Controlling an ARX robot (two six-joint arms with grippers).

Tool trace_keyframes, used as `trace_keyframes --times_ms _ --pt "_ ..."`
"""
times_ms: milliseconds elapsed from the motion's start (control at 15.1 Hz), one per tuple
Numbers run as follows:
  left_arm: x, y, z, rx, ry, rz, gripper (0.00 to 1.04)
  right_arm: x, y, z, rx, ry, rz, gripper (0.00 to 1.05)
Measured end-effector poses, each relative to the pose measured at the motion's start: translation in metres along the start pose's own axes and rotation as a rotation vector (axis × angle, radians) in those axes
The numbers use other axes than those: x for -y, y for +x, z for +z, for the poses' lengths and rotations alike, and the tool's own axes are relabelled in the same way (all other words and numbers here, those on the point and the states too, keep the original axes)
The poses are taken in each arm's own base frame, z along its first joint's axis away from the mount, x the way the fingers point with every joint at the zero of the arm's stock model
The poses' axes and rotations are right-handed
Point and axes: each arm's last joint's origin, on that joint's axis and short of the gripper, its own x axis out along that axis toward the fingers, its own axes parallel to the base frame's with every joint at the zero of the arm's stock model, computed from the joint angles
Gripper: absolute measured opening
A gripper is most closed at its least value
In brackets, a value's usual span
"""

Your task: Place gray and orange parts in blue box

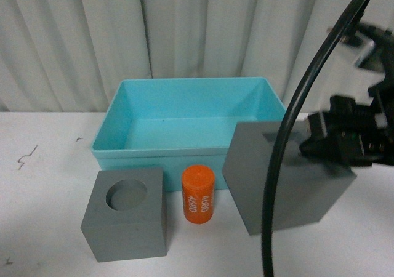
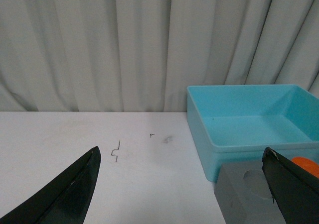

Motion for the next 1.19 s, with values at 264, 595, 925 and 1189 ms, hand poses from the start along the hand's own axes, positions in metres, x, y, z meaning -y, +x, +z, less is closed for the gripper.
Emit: trace_keyframes --times_ms 264,595,925,1189 --pt "0.000 0.000 0.000 0.000 0.000 0.000 0.98 0.015 -0.020 0.053 0.155 0.011 -0.006 0.18" --pt "0.000 0.000 0.000 0.000 0.000 0.000 0.98 0.044 0.014 0.090 0.144 0.074 -0.052 0.18" --pt "0.000 0.000 0.000 0.000 0.000 0.000 0.98 0.050 0.042 0.118 0.178 0.090 -0.035 0.18" --pt "0.000 0.000 0.000 0.000 0.000 0.000 0.98 0.050 0.082 0.122 0.140 0.156 -0.012 0.18"
